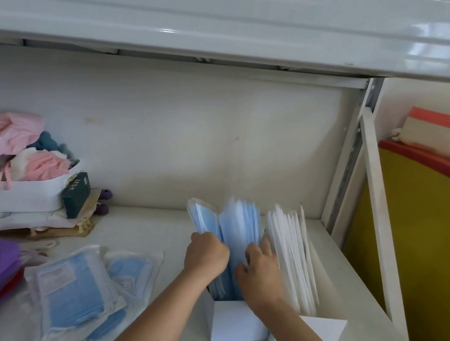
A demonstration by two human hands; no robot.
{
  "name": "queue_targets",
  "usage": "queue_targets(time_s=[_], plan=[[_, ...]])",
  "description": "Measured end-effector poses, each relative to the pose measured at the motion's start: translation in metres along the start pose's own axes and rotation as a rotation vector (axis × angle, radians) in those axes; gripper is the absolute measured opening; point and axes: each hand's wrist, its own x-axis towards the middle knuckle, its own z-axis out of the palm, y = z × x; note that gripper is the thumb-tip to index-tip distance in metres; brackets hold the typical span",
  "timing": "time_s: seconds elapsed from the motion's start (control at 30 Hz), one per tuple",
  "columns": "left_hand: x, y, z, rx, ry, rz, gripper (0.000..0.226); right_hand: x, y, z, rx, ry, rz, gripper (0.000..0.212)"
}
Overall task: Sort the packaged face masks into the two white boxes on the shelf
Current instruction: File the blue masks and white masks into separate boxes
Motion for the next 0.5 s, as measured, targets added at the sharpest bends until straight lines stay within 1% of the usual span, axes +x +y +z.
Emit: queue_targets(time_s=[0.07,0.13,0.17,0.2,0.23,0.3,0.33,0.37,0.43,0.5], plan=[[0.002,0.005,-0.001,-0.107,-0.042,-0.045,0.057,-0.003,-0.001,0.002,-0.092,-0.144,0.01,0.007],[0.002,0.008,0.0,-0.114,-0.081,-0.06,0.073,-0.002,-0.004,0.002,-0.145,-0.267,0.002,0.005],[0.002,0.009,0.001,-0.113,-0.092,-0.06,0.075,-0.002,-0.006,0.001,-0.141,-0.313,-0.008,0.005],[0.002,0.009,0.001,-0.122,-0.101,-0.067,0.071,-0.002,-0.008,-0.001,-0.116,-0.347,-0.017,0.008],[0.002,0.008,0.0,-0.138,-0.1,-0.072,0.063,-0.001,-0.008,-0.002,-0.073,-0.365,-0.019,0.013],[0.004,0.003,-0.003,-0.149,-0.07,-0.082,0.042,0.0,-0.005,-0.007,0.061,-0.329,-0.012,0.02],[0.006,0.0,-0.004,-0.142,-0.048,-0.081,0.037,0.0,-0.003,-0.009,0.124,-0.289,-0.022,0.022],[0.006,-0.003,-0.005,-0.136,-0.024,-0.065,0.038,-0.002,-0.001,-0.011,0.168,-0.243,-0.04,0.026],[0.004,-0.01,-0.005,-0.149,0.021,-0.001,0.054,-0.004,0.004,-0.011,0.204,-0.16,-0.061,0.041],[0.0,-0.011,-0.005,-0.203,0.07,0.084,0.075,-0.006,0.004,-0.01,0.209,-0.102,-0.022,0.057]])
